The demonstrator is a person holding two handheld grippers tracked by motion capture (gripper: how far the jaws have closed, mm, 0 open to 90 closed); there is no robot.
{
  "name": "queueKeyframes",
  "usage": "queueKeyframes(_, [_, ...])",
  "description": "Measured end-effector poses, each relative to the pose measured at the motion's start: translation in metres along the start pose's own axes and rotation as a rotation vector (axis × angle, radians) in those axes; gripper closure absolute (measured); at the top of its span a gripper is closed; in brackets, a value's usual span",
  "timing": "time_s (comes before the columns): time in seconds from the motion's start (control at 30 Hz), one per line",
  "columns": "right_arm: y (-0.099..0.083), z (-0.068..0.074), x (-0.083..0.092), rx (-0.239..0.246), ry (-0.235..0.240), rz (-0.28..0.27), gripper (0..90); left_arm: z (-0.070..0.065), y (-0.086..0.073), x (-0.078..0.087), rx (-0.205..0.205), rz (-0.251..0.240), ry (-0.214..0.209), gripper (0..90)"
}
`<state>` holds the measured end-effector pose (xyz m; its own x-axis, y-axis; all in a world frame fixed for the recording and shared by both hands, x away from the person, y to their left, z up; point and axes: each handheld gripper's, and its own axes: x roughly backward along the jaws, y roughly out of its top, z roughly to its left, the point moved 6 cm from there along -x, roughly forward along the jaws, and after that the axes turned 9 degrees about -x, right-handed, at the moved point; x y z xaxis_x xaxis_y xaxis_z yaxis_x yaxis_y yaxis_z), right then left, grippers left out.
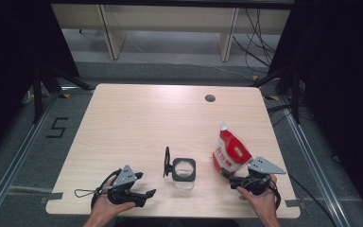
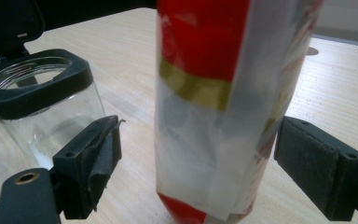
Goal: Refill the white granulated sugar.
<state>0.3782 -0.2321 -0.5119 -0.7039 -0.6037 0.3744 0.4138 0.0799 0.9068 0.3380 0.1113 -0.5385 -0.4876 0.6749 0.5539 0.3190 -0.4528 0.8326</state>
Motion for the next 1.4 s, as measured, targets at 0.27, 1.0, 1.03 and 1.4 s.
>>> queueKeyframes(0.27, [0.001,0.002,-0.007,-0.017,0.01,-0.028,16.0,-0.001,-0.001,0.002,-0.02,0.006,-0.004,20.6])
queueKeyframes(1.0, [0.005,-0.005,-0.025,-0.022,-0.008,-0.11,22.1,-0.004,0.0,0.001,-0.024,0.002,-0.013,20.7])
queueKeyframes(1.03, [0.005,-0.006,-0.026,-0.018,-0.006,-0.112,22.6,-0.004,0.0,0.001,-0.014,0.002,-0.014,20.7])
queueKeyframes(1.4, [0.005,-0.009,-0.032,0.01,-0.021,-0.12,28.3,-0.005,0.001,0.001,-0.018,-0.004,-0.015,20.8])
